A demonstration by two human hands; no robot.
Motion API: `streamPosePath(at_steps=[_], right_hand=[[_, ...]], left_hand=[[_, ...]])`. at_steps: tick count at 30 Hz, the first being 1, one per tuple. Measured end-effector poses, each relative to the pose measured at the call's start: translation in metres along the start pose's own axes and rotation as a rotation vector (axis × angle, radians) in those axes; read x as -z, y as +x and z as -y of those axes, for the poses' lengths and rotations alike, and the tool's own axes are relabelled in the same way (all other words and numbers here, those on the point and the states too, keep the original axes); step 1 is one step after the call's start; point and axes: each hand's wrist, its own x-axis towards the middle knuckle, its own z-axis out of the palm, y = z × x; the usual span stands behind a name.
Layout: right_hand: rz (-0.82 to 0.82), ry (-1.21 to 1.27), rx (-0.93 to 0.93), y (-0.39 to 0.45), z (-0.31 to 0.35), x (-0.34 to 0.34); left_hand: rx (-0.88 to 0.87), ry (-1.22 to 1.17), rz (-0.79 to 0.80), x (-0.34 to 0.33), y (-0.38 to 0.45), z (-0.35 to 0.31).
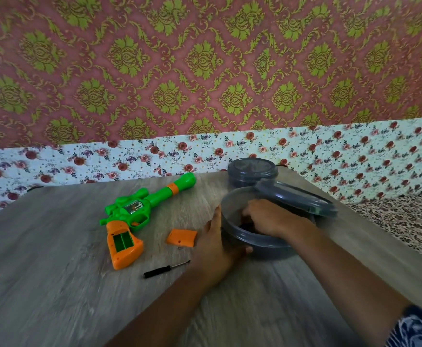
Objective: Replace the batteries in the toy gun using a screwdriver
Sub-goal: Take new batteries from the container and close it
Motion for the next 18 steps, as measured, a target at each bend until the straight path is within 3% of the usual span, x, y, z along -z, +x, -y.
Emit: streamPosePath(at_steps=[6, 10, 15, 18], right_hand=[[-0.005, 0.090, -0.014, 0.002, 0.000, -0.003], [-0.022, 0.095, -0.014, 0.007, -0.006, -0.009], [0.025, 0.143, -0.032, 0.019, -0.012, -0.013], [0.031, 0.150, -0.011, 0.021, -0.012, -0.015]], left_hand=[[0.024, 0.146, 0.000, 0.000, -0.003, -0.004], [0.015, 0.244, 0.169, 0.021, -0.002, -0.019], [-0.076, 0.358, -0.036, 0.055, 0.019, -0.052], [-0.144, 0.585, 0.124, 0.053, 0.044, -0.070]])
